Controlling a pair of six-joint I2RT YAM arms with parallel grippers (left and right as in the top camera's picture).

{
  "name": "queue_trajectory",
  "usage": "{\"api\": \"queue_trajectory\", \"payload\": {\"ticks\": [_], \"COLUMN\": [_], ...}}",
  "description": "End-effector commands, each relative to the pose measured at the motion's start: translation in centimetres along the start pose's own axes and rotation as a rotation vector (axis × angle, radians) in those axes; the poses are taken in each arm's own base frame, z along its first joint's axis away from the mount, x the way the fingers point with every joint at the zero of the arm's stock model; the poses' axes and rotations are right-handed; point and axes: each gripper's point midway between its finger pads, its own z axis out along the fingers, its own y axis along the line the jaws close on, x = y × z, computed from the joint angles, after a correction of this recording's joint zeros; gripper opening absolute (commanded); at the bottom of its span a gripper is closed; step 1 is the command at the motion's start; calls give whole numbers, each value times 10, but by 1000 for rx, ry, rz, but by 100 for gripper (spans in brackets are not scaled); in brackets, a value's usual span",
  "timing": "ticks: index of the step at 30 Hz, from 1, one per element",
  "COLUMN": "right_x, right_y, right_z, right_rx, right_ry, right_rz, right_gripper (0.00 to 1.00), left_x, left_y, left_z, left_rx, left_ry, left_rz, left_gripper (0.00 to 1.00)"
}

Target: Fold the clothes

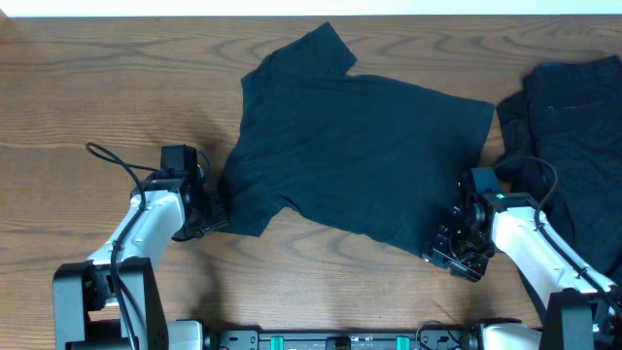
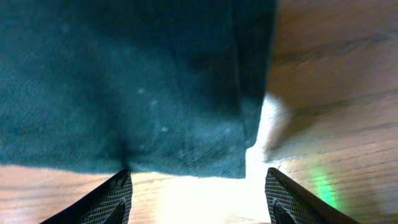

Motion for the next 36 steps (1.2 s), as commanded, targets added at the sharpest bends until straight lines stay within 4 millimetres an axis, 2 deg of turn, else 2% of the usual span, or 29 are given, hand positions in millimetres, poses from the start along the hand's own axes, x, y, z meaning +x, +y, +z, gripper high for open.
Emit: {"api": "queue_trajectory", "payload": {"ticks": [1, 8, 10, 13, 15, 16, 19, 24, 27, 31, 36], "right_x": [-4, -9, -8, -7, -7, -7, -8, -9, -12, -22, -33], "right_y": [-8, -8, -8, -9, -9, -10, -10, -9, -6, 6, 14], "right_z": [3, 11, 11, 11, 11, 11, 11, 10, 4, -15, -44], "right_rx": [20, 1, 2, 4, 8, 9, 12, 10, 7, -6, -15], "right_ry": [-27, -55, -54, -51, -50, -50, -53, -55, -60, -81, -105], "right_rz": [64, 95, 95, 95, 96, 96, 95, 92, 71, 33, -4], "right_gripper": [66, 65, 63, 54, 45, 39, 1, 1, 1, 1, 1], "left_x": [16, 16, 16, 16, 16, 16, 17, 17, 13, 3, -12], "left_y": [-1, -1, -2, -2, -2, -2, -8, -12, -16, -33, -44], "left_z": [14, 14, 14, 14, 14, 14, 13, 8, -3, -30, -69], "left_rx": [17, 18, 20, 24, 24, 24, 55, 74, 86, 165, 218], "left_ry": [70, 70, 71, 73, 73, 73, 81, 92, 93, 61, -37], "left_rz": [-9, -10, -10, -10, -10, -10, -10, -11, -11, -5, 5], "left_gripper": [51, 50, 42, 23, 8, 6, 6, 6, 6, 6, 6]}}
